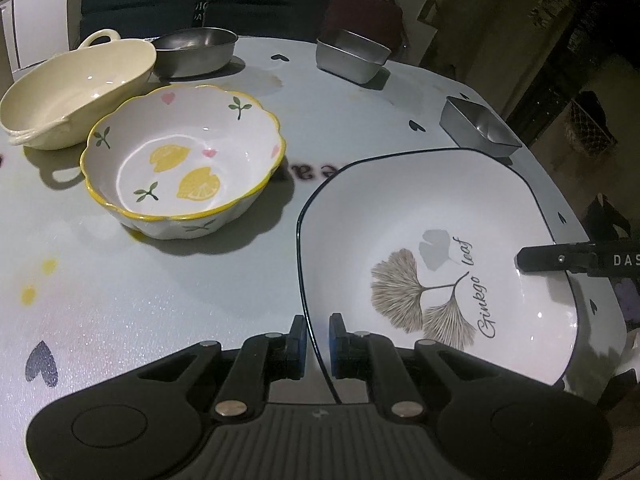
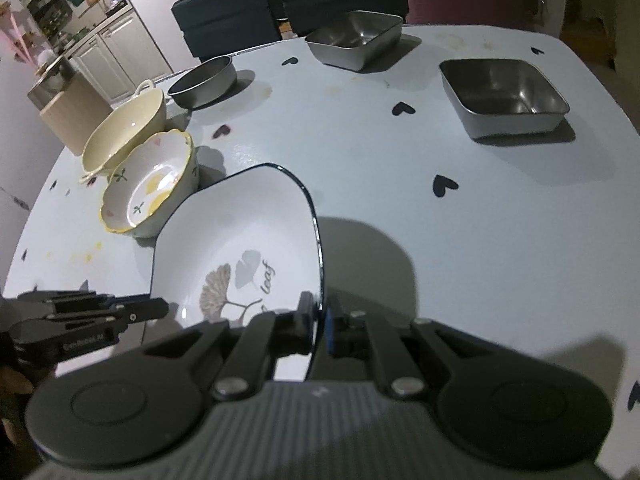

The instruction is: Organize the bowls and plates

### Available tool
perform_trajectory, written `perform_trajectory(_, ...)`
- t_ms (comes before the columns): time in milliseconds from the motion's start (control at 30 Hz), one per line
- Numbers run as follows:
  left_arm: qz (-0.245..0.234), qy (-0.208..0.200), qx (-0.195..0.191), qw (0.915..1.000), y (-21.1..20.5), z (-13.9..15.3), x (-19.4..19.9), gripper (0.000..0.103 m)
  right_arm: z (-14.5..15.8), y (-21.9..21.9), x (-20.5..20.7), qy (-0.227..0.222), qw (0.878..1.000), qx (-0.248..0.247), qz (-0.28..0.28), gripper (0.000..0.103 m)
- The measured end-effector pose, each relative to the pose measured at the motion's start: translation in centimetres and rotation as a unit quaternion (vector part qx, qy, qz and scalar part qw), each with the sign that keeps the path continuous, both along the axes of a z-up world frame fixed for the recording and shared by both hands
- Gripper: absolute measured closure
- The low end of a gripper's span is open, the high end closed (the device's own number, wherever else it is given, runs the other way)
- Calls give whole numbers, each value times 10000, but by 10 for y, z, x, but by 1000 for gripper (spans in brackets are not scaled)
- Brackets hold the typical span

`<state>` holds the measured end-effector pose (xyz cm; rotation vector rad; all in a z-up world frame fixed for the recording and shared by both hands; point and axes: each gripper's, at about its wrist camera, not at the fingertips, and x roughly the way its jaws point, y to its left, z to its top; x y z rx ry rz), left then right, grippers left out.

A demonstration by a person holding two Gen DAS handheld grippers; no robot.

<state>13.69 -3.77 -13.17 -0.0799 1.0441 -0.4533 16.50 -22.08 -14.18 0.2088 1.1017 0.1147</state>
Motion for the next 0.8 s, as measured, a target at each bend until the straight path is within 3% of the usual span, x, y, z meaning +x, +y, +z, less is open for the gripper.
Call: perform_trajectory(800,-219,29,32,9998,-9,12,3,92,-32,-3,20,373,9991,-152,-129,88)
